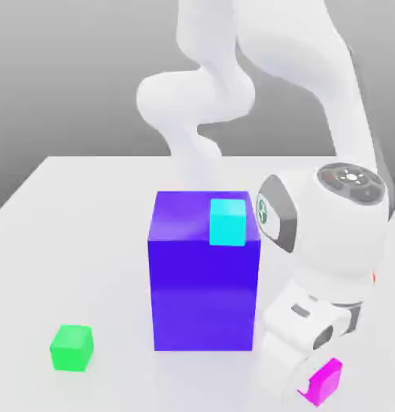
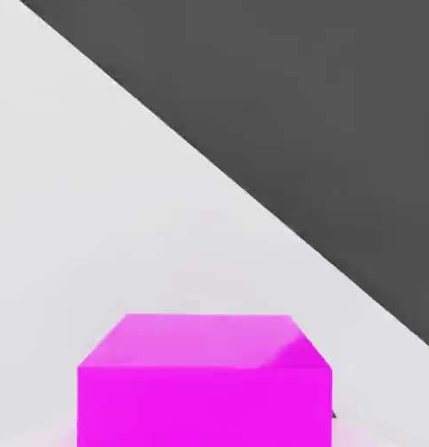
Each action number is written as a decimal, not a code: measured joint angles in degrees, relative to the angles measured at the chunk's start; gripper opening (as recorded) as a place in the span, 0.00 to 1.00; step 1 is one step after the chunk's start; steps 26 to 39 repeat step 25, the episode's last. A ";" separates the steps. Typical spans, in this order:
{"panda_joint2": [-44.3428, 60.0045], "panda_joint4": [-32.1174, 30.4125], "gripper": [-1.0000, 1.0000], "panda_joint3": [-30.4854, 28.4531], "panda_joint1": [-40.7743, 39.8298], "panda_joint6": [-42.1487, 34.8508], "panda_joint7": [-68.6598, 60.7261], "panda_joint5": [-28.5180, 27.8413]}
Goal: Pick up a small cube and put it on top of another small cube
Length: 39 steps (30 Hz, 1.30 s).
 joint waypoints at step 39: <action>-3.59 -13.71 1.00 -11.32 -25.50 8.51 -30.87 11.44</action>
